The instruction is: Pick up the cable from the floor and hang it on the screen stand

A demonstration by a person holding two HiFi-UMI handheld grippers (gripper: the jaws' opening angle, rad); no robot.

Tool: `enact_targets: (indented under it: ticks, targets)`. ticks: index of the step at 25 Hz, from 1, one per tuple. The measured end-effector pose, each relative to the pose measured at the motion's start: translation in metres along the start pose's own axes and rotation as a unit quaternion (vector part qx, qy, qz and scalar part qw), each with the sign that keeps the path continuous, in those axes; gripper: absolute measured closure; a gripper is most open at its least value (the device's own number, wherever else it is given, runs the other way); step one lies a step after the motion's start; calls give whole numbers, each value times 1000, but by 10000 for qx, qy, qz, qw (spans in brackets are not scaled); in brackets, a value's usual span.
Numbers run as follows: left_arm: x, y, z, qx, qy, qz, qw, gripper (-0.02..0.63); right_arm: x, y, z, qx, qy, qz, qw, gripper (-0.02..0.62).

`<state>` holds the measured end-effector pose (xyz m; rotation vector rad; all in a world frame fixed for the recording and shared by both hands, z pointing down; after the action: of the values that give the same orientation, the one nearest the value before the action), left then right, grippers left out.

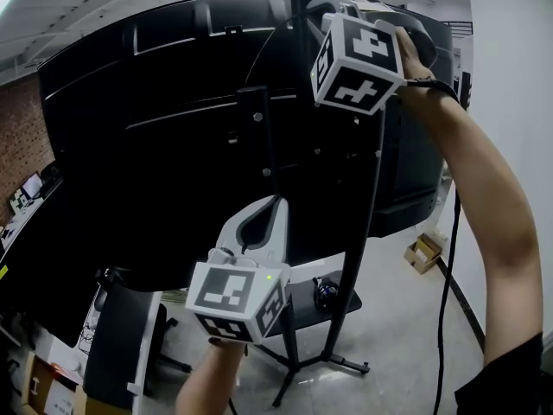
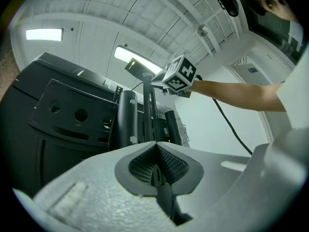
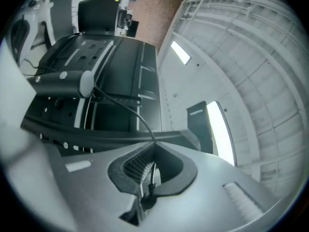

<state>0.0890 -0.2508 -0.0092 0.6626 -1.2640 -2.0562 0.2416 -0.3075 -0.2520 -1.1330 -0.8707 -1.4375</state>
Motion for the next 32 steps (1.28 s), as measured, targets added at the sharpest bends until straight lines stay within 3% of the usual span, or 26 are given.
enact_targets:
  ticks: [8,14,16,19,27,32]
  targets:
    - [-10,9,-10,84,-7,18,10000,615,-43,79,32,626,419,-685,9948,582]
    - [-30,14,-27,122,128,29,9998,615,-9,132,48,823,150,-935,9921,581]
    - [-36,16,-32,156,156,14,9998,615,10,144,50,729,63,-1264,9893,583]
    - [-42,20,-37,209,144,18,9997,615,39,160,54,567,-24,-1907,9800,581]
    - [-61,29,-45,317,125,-41,9994,615,108,176,65,389,-366,-3036,9513,583]
    - [-67,40,-50,429,109,59,9990,615,121,173,71,232,-206,-3893,9206,581]
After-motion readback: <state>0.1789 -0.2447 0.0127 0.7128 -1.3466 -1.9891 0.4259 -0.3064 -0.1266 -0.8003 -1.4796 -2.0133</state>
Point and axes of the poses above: the fingertips, and each gripper's own axes: z backward along the fingers, x to its left, y out of its underside, the point moved 10 cm from there along z, backward along the fingers, and after that the axes turned 9 degrees about -x, right-handed, at the moved point
